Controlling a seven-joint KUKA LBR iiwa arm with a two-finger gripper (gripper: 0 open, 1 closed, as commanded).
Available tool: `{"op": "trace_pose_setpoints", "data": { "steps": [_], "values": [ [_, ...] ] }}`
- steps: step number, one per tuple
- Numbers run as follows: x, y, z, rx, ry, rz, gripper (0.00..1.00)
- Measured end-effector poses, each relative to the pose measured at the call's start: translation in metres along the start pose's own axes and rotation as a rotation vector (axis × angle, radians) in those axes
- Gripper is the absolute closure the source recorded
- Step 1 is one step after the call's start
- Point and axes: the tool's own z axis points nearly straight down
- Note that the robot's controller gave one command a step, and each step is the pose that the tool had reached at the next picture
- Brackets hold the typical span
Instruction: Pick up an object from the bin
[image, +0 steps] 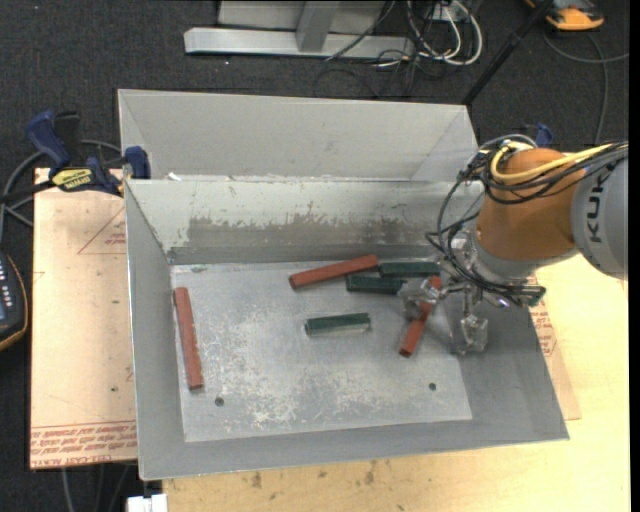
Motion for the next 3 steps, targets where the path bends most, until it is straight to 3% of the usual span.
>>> {"op": "trace_pose_setpoints", "data": {
  "steps": [1, 3],
  "values": [
    [0.002, -0.003, -0.001, 0.007, 0.000, 0.002, 1.00],
    [-0.004, -0.004, -0.093, 0.010, 0.002, 0.006, 1.00]
  ]
}}
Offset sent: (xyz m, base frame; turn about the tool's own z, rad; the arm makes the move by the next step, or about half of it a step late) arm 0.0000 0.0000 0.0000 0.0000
